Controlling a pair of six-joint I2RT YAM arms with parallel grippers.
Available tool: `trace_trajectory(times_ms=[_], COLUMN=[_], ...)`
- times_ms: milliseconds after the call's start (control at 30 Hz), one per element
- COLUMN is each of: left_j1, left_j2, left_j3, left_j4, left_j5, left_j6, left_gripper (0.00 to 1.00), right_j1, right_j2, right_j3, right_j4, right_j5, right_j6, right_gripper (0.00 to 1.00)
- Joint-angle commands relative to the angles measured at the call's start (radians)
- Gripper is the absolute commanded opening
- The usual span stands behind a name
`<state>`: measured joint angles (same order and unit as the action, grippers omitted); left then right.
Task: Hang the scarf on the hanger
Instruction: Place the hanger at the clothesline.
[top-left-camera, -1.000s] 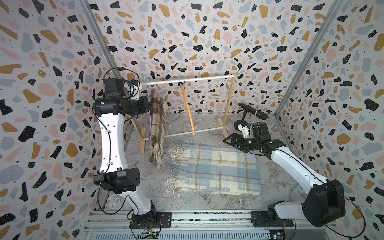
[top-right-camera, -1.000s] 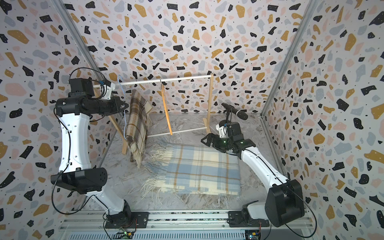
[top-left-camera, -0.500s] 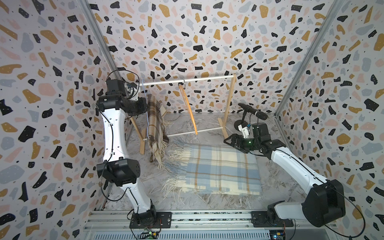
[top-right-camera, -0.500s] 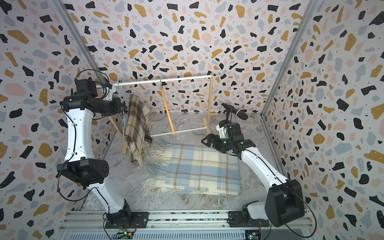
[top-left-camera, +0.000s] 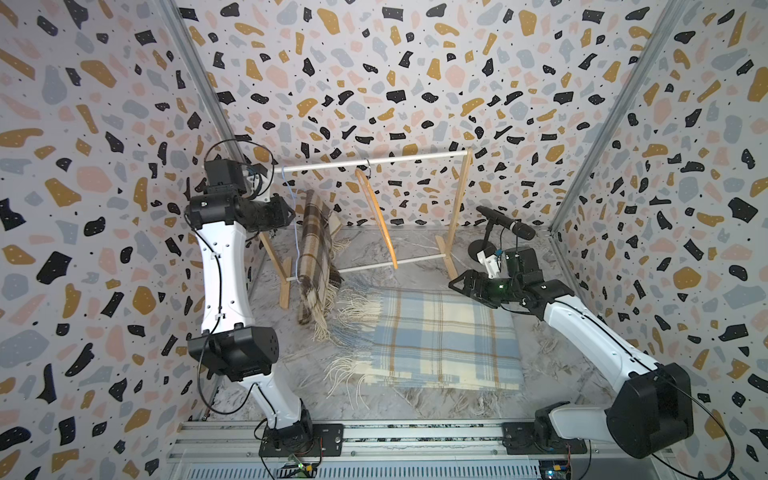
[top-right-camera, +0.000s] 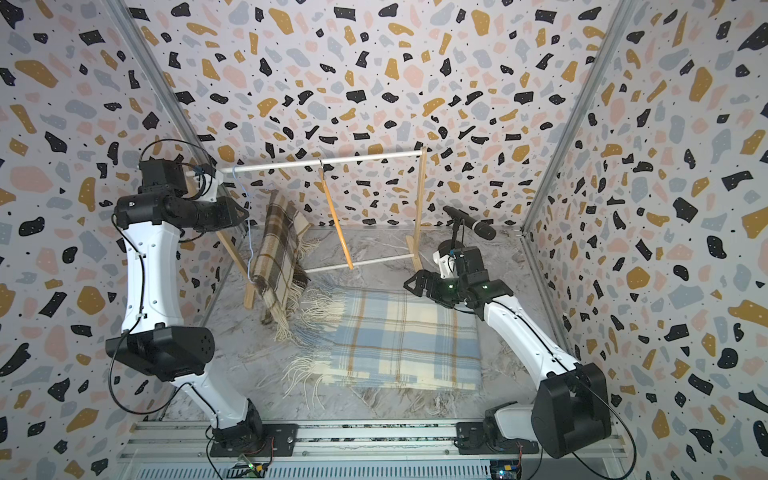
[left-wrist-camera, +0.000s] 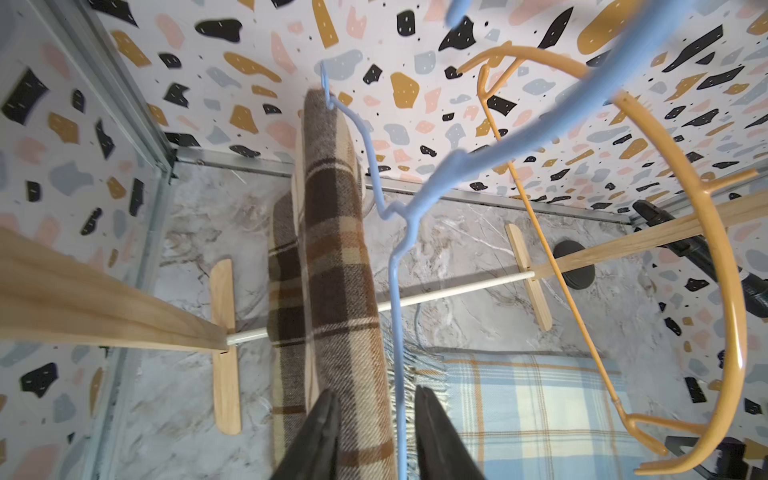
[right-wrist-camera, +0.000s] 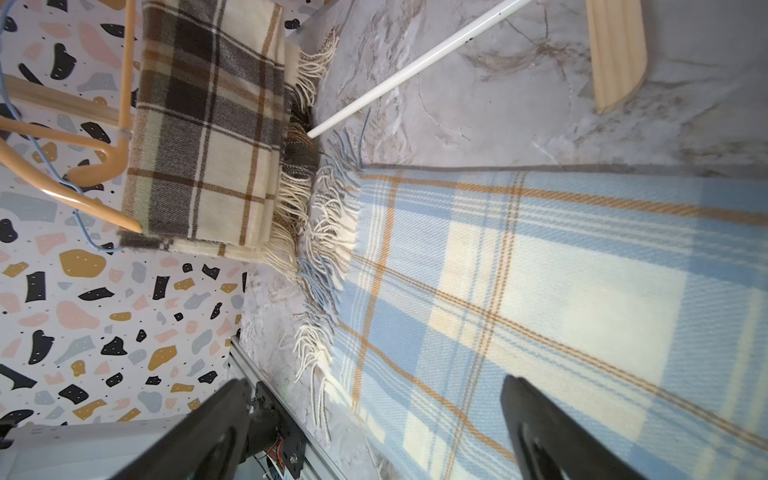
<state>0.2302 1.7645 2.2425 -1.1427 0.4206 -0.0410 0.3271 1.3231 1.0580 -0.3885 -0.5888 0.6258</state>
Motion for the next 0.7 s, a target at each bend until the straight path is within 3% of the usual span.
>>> trace_trajectory(times_ms=[0, 133, 267, 433, 667], left_j1=[0.007, 0.008, 0.008, 0.008, 0.008], left_j2=[-0.108, -0.284, -0.476, -0.652, -0.820], left_j3=[-0.066, -0.265, -0.532, -0.806, -1.085], left_j4=[0.069, 0.188, 0.365, 0.523, 0.578], left_j5=[-0.018, 0.016, 0.120, 0.291, 0.390], left_j6=[0.009, -0.037, -0.136, -0.274, -0.358], left_gripper=[0.42, 0.57, 0.68, 0.74, 0.76], right_j1=[-0.004, -0.001, 0.023, 0.082, 0.133], right_j2=[-0.029, -0.020, 0.017, 0.101, 0.252], right_j3=[0.100, 0.167, 0.264, 0.422, 0.608], right_j4=[-0.071, -0.068, -0.038, -0.026, 0.013], right_j5=[0.024, 0.016, -0.001, -0.007, -0.041], right_j6=[-0.077, -0.092, -0.088, -0.109, -0.097], right_gripper=[0.99, 0.97, 0.96, 0.96, 0.95])
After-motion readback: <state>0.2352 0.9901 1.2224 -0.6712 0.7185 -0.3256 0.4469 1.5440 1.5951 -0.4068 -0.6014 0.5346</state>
